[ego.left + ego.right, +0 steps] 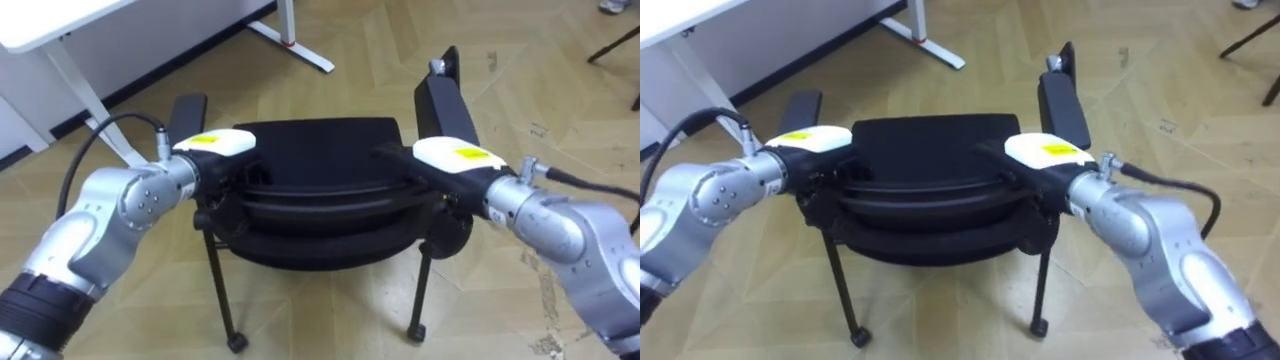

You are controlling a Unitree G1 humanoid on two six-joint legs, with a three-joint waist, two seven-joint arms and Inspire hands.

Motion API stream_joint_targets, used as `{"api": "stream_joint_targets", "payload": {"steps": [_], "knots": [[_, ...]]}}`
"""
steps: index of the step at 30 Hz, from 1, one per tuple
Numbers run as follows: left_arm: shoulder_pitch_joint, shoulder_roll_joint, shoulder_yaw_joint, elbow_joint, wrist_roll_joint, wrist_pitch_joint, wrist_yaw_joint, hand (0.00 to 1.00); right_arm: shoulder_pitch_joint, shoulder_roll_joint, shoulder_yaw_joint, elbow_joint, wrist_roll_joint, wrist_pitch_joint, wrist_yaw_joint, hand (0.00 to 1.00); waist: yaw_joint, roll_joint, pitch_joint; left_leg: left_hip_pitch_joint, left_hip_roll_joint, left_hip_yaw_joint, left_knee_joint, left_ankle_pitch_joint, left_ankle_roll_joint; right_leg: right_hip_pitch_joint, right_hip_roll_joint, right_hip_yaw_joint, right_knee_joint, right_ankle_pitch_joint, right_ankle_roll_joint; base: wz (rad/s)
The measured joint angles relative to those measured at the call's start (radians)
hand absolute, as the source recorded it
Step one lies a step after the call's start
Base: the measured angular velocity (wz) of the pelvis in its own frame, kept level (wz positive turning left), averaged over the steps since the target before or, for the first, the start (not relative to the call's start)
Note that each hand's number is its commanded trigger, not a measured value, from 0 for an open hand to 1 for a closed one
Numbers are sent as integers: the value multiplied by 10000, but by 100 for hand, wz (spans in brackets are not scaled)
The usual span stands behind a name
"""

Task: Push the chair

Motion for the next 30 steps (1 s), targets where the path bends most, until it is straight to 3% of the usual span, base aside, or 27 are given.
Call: {"api": "stream_joint_targets", "payload": {"steps": [2,4,8,16,18,21,22,30], "knots": [[0,-50,-128,-64,4,20,55,100,12,189,9,422,-104,-59,-514,0,-15,13,-8,-8,-10,-161,5,0,0,64,0,-109,-9,0,0,18],[-2,-55,-370,-168,91,212,102,100,22,197,158,827,-151,-255,-1145,0,-73,27,-46,27,-12,-240,39,0,0,127,0,-147,-13,1,-1,7],[-3,-121,-489,-265,126,434,106,100,7,240,414,1216,-184,-289,-2193,0,-73,65,-59,-55,-32,-335,141,0,0,170,2,-157,-130,6,-7,-1],[-3,-192,-752,-552,436,611,92,100,-24,542,477,1856,-650,-435,-3529,0,-157,260,-69,-314,-40,-452,366,-2,-2,119,10,-200,-139,27,-39,6],[-3,-200,-825,-647,506,650,59,100,-63,553,476,1983,-758,-476,-3752,44,-146,356,-61,-358,-44,-469,390,-3,-4,107,10,-204,-148,29,-42,4],[-3,-231,-903,-674,589,681,-20,100,-216,616,476,2256,-988,-617,-3967,78,-139,527,-57,-428,-47,-472,477,-3,-5,110,8,-217,-167,33,-47,2],[-3,-239,-952,-686,590,682,-24,100,-217,618,468,2286,-1001,-622,-4059,100,-121,586,-63,-462,-48,-476,503,-3,-6,109,8,-233,-192,32,-48,5],[-4,-238,-1250,-968,740,714,-103,100,-144,546,398,2515,-1080,-663,-4430,100,92,647,-67,-506,-72,-491,542,2,-13,150,-3,-268,-300,85,-82,0]]}}
